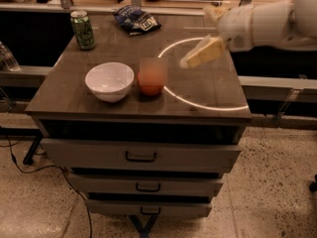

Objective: Move apple near white bowl

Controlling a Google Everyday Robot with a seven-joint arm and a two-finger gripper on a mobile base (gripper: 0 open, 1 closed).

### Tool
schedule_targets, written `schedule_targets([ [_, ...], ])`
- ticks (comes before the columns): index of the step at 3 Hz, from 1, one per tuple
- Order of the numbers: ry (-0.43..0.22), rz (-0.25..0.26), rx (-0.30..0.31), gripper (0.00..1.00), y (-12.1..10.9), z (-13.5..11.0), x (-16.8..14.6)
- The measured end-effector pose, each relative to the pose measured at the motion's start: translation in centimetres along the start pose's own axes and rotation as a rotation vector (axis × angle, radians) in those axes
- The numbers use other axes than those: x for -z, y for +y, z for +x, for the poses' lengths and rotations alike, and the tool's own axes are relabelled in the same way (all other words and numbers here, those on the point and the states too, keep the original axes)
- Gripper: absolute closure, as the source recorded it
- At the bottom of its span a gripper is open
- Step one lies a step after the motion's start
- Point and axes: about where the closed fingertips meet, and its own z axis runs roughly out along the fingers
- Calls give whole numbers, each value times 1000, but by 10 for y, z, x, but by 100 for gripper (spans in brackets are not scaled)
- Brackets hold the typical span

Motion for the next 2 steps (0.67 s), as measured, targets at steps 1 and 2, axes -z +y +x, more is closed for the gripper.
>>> schedule_targets([
  [1, 34, 202, 133, 0, -56, -47, 79],
  [2, 46, 390, 237, 0, -87, -94, 146],
])
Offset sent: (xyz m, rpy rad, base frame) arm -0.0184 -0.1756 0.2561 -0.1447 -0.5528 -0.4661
